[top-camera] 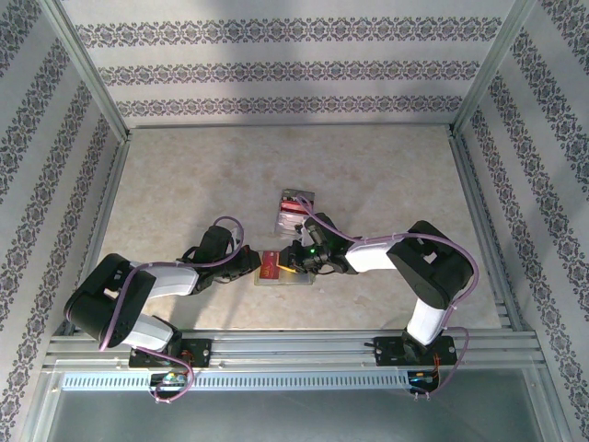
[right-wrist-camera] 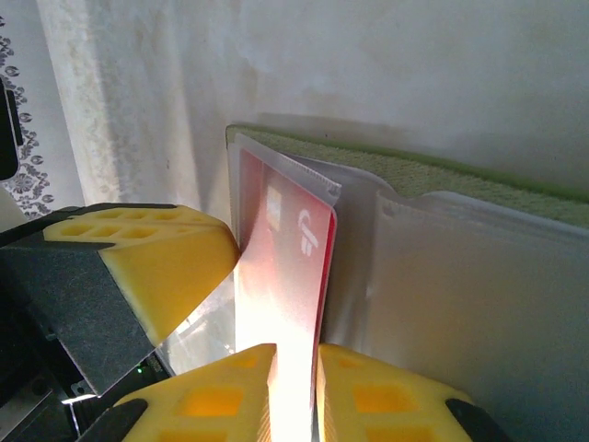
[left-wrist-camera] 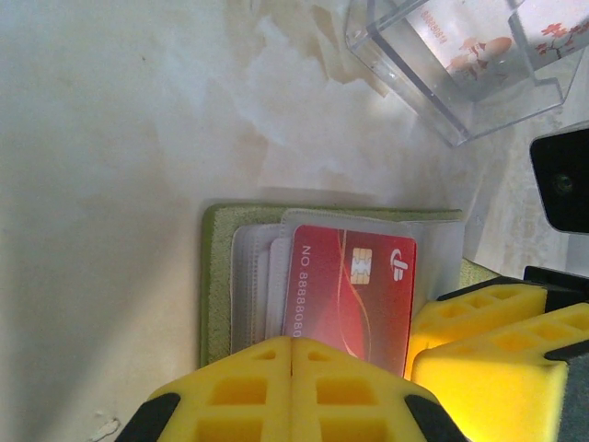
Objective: Take the credit cards out of the card holder
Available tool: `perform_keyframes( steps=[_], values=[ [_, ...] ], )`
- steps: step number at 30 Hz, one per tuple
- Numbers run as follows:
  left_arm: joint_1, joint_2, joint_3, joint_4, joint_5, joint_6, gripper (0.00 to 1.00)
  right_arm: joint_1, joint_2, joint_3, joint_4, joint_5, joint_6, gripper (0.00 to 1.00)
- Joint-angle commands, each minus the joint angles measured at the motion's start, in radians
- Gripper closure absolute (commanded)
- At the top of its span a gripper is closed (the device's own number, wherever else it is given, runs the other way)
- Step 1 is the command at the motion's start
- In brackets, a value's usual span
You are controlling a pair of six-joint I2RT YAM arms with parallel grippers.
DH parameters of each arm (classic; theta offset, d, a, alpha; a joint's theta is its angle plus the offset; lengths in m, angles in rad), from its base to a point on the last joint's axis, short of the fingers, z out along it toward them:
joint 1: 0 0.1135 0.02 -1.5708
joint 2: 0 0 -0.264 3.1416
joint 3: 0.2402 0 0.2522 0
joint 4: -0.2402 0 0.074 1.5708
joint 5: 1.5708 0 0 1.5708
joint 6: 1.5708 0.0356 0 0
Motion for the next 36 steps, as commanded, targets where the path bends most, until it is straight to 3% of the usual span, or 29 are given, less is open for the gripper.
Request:
perform_keyframes(
  steps=[1, 20, 33, 36],
  values=[
    [0.014, 0.004, -0.001, -0.082, -0.022, 0.024, 1.00, 0.004, 0.020, 0.004, 0.098, -0.040, 0.019, 0.80],
    [0.014, -0.004, -0.008, -0.098, -0.053, 0.026, 1.00, -0.006, 0.000, -0.034, 0.200, -0.065, 0.079, 0.82],
    [0.013, 0.026, 0.023, -0.125, -0.060, 0.042, 1.00, -0.024, -0.016, -0.046, 0.205, -0.083, 0.099, 0.87],
    [0.014, 0.024, 0.022, -0.129, -0.064, 0.043, 1.00, -0.021, -0.011, -0.050, 0.205, -0.080, 0.100, 0.93]
  ],
)
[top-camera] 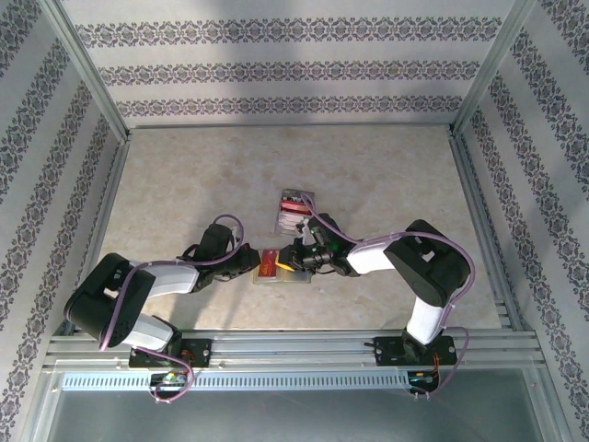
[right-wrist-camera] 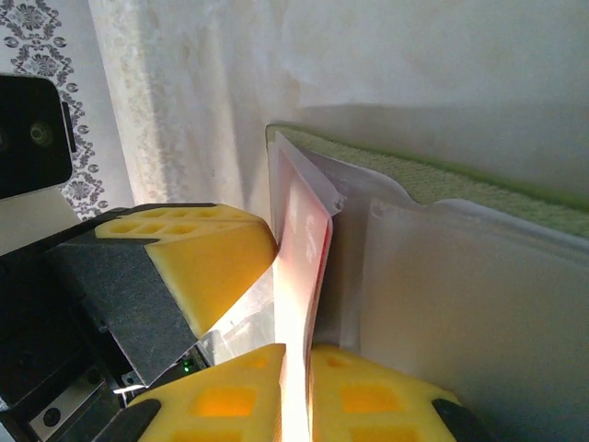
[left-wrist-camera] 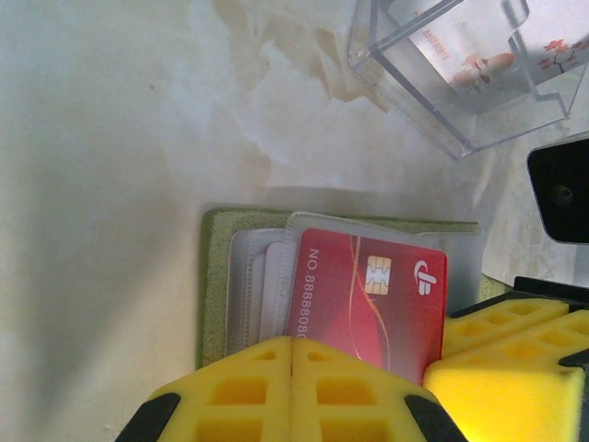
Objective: Take the credit cards out of the card holder
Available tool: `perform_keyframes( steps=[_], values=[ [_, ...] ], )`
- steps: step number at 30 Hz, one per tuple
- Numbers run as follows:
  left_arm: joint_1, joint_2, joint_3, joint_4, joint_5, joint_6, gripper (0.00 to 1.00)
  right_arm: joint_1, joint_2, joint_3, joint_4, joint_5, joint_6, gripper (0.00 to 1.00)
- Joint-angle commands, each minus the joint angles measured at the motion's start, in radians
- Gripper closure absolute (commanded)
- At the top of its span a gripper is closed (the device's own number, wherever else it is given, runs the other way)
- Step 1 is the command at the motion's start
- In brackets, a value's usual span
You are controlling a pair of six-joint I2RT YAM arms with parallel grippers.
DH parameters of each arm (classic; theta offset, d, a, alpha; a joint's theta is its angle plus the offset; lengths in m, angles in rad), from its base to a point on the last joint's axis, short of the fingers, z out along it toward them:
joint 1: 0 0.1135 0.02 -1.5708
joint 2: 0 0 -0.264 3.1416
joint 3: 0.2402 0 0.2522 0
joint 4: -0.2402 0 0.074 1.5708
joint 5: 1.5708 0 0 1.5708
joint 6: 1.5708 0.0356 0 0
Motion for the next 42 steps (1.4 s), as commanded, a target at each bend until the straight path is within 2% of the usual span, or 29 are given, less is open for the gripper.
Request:
perform_keyframes(
  steps=[1, 14, 20, 23, 26, 34, 42],
  values=[
    [0.008, 0.020, 0.000, -0.097, -0.047, 0.029, 1.00, -0.008, -0.026, -0.012, 0.056, -0.028, -0.001, 0.93],
    [0.008, 0.001, -0.010, -0.116, -0.059, 0.033, 1.00, -0.016, -0.059, -0.063, 0.054, -0.018, -0.021, 0.93],
    [0.008, -0.071, 0.000, -0.119, -0.029, 0.024, 1.00, -0.013, -0.014, -0.063, 0.099, -0.024, -0.010, 0.93],
    [0.008, -0.120, 0.029, -0.155, -0.015, 0.033, 0.93, -0.008, -0.001, -0.061, 0.105, -0.021, -0.013, 0.93],
    [0.007, -0.145, 0.060, -0.175, -0.002, 0.037, 0.93, -0.006, 0.017, -0.058, 0.117, -0.027, -0.010, 0.93],
    [0.007, -0.069, 0.089, -0.132, 0.041, 0.031, 0.99, -0.004, 0.046, -0.048, 0.139, -0.031, -0.005, 0.93],
    [0.004, 0.011, 0.103, -0.122, 0.041, 0.051, 1.00, -0.002, 0.054, -0.048, 0.149, -0.034, -0.002, 0.93]
  ],
)
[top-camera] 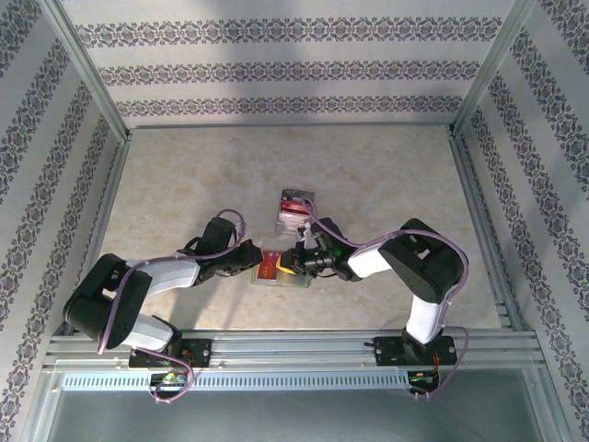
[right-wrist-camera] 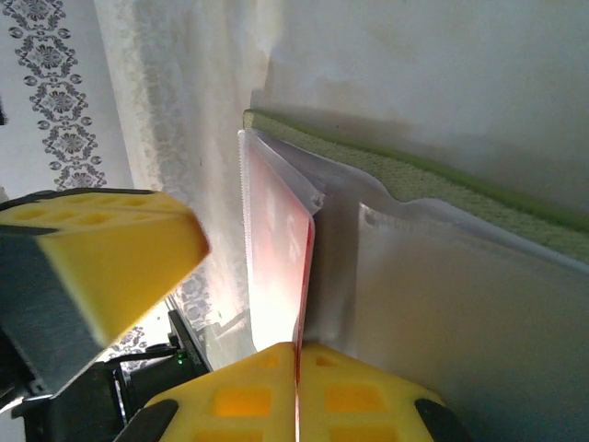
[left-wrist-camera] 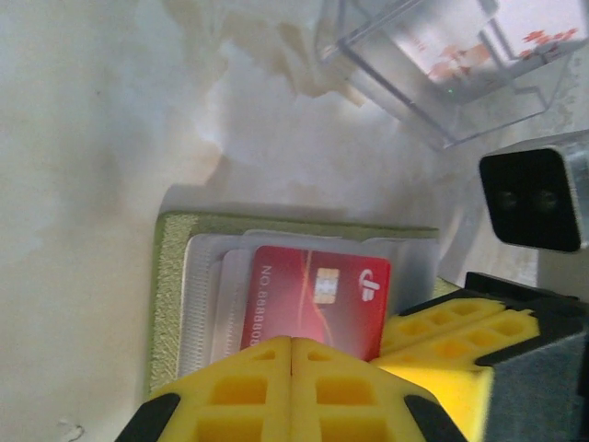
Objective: Take the credit cards out of the card holder
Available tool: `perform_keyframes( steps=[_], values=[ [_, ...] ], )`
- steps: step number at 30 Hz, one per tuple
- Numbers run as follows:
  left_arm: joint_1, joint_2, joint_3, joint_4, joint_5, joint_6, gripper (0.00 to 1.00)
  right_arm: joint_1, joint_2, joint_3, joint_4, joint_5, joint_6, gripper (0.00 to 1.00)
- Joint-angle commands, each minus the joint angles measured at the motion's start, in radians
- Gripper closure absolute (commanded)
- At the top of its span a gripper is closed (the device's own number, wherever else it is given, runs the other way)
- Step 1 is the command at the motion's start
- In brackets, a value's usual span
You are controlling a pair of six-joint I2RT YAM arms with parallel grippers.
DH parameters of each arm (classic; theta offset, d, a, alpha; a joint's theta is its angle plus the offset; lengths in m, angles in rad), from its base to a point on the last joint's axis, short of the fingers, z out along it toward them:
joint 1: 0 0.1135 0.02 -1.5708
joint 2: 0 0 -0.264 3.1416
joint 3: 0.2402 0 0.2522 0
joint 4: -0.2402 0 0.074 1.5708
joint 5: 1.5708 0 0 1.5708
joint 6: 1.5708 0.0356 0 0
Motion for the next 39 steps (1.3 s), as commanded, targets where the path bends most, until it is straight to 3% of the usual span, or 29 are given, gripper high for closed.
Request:
perform_keyframes(
  steps=[1, 15, 30, 39],
  values=[
    [0.003, 0.025, 0.023, 0.005, -0.001, 0.037, 1.00, 0.004, 0.015, 0.005, 0.029, -0.014, -0.001, 0.93],
    [0.003, 0.078, -0.006, -0.082, -0.105, 0.070, 1.00, -0.001, -0.009, -0.028, 0.031, -0.016, -0.002, 0.92],
    [0.004, 0.083, -0.013, -0.091, -0.113, 0.071, 1.00, -0.032, -0.045, -0.080, 0.051, -0.028, -0.005, 0.91],
    [0.004, 0.084, -0.020, -0.064, -0.101, 0.058, 1.00, -0.019, -0.031, -0.064, 0.058, -0.008, 0.034, 0.75]
  ],
)
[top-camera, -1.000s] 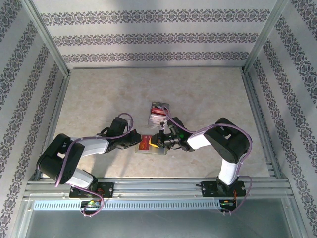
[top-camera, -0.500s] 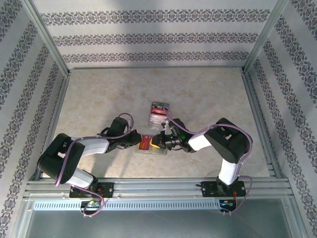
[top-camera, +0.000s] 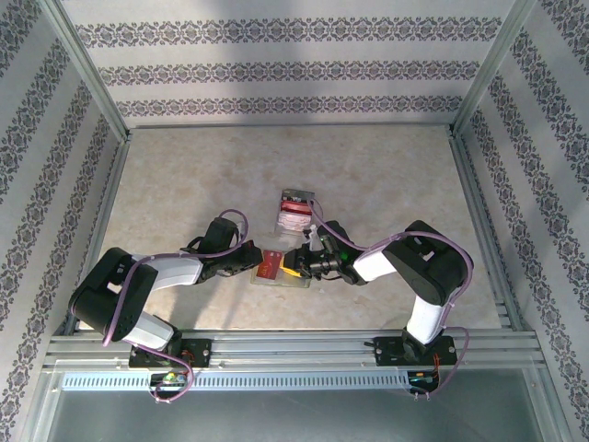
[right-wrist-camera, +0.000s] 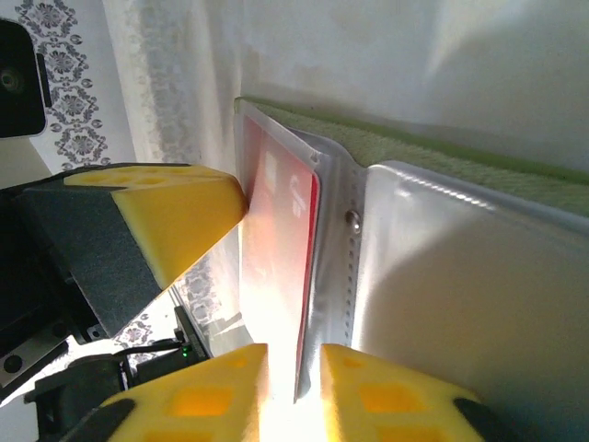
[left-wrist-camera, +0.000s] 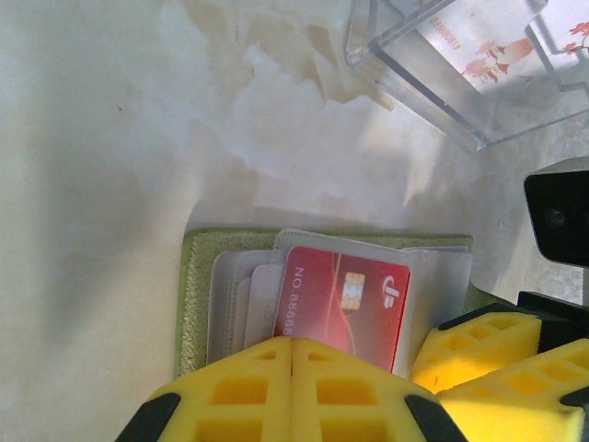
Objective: Take the credit cards out of the card holder
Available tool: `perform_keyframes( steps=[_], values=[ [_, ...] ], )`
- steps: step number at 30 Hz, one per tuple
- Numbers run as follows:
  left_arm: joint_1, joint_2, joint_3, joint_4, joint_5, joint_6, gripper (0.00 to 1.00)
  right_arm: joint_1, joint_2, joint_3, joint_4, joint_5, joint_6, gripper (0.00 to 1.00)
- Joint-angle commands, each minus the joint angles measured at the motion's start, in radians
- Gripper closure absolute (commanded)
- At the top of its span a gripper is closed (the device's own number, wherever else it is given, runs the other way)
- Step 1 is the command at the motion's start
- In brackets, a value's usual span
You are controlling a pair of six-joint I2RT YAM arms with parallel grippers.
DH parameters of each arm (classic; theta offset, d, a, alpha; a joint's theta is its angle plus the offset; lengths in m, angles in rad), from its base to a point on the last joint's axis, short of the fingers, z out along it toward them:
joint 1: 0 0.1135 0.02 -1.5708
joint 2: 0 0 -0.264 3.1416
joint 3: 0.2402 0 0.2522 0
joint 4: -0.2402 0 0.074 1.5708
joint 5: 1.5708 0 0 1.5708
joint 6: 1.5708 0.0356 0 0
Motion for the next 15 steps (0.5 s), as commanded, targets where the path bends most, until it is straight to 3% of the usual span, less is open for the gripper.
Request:
perform_keyframes(
  steps=[1, 11, 15],
  values=[
    [0.003, 0.038, -0.035, -0.061, -0.072, 0.010, 1.00, 0.005, 0.001, 0.008, -0.001, 0.009, 0.022, 0.74],
    [-0.004, 0.038, -0.042, -0.053, -0.075, 0.010, 1.00, 0.037, 0.031, 0.046, -0.084, 0.079, 0.069, 0.74],
    [-0.004, 0.035, -0.042, -0.055, -0.073, 0.012, 1.00, 0.049, 0.020, 0.066, -0.195, 0.121, 0.057, 0.74]
  ],
)
